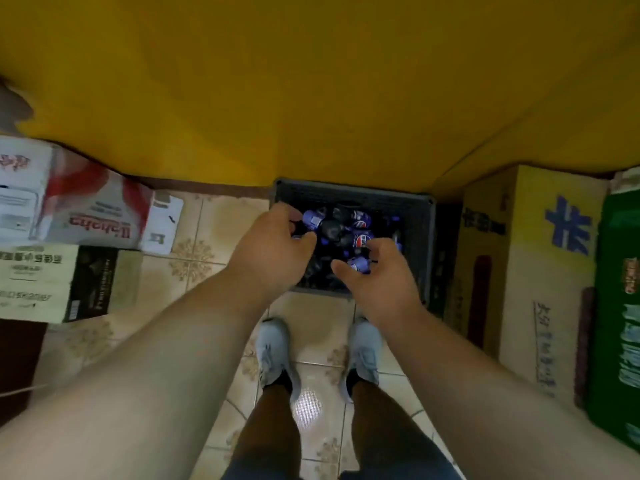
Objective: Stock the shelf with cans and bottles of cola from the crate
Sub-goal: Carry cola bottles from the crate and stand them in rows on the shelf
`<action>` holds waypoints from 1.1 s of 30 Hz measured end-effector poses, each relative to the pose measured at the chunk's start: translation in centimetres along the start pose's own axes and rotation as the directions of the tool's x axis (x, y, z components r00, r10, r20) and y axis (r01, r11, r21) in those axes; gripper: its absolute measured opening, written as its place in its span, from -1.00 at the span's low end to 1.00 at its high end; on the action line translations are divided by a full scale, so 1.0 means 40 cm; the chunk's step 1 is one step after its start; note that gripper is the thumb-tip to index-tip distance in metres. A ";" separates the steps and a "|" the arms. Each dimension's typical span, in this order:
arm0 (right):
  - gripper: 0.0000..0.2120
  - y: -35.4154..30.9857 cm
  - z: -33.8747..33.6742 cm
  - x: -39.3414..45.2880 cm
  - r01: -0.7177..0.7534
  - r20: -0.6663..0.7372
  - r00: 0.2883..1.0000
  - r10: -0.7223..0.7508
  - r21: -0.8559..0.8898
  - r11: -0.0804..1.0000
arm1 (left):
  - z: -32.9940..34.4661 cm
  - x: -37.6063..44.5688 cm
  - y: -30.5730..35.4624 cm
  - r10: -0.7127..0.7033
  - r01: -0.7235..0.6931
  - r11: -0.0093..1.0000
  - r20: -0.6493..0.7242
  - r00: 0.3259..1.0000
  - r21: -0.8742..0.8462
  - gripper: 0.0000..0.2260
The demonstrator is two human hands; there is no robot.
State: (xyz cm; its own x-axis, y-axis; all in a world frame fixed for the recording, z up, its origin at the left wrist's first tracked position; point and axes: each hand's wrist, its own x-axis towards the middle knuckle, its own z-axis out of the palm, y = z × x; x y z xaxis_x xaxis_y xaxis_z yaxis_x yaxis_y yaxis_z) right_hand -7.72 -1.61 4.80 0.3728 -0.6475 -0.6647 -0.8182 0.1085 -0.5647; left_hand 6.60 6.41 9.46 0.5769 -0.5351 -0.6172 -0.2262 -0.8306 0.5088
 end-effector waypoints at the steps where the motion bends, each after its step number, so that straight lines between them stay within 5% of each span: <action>1: -0.29 0.031 0.038 0.038 -0.025 0.011 1.000 0.025 0.019 0.999 | 0.032 0.042 -0.027 -0.016 0.016 1.000 0.031 0.999 -0.003 -0.61; 10: -0.33 0.251 0.317 0.379 -0.130 0.039 0.991 0.127 0.084 0.988 | 0.293 0.328 -0.269 -0.247 0.283 0.920 0.160 0.956 -0.269 -0.73; 15: -0.28 0.309 0.429 0.539 -0.136 0.090 0.985 0.147 -0.118 0.984 | 0.356 0.415 -0.361 -0.304 0.345 0.847 0.164 0.939 -0.404 -0.60; 19: -0.16 0.302 0.509 0.609 -0.124 0.214 0.960 0.183 -0.260 0.958 | 0.384 0.459 -0.400 -0.358 0.388 0.787 0.157 0.920 -0.480 -0.75; 23: -0.31 0.294 0.545 0.626 -0.107 0.236 0.954 0.185 -0.309 0.945 | 0.409 0.487 -0.435 -0.411 0.429 0.740 0.156 0.898 -0.518 -0.72; 25: -0.50 0.275 0.526 0.610 -0.142 0.232 0.957 0.174 -0.145 0.979 | 0.403 0.488 -0.436 -0.449 0.467 0.712 0.170 0.877 -0.524 -0.69; 29: -0.75 0.227 0.424 0.536 -0.300 0.410 0.892 0.191 0.221 0.928 | 0.366 0.482 -0.418 -0.548 0.611 0.432 0.346 0.762 -0.663 -0.50; 31: -0.60 0.228 0.371 0.501 -0.318 0.487 0.860 0.155 0.272 0.908 | 0.363 0.490 -0.407 -0.447 0.606 0.229 0.471 0.760 -0.762 -0.45; 33: -0.42 0.238 0.337 0.479 -0.319 0.556 0.821 0.126 0.265 0.910 | 0.367 0.494 -0.389 -0.392 0.599 0.127 0.515 0.762 -0.790 -0.54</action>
State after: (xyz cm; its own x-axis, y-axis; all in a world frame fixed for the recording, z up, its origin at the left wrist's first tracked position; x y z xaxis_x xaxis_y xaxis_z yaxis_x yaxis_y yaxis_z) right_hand -2.47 -2.83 -19.90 0.4465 -0.0983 -0.8894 -0.7474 0.5056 -0.4310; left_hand 10.01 6.50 -19.46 0.1239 -0.1618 -0.9790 0.9374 -0.3046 0.1689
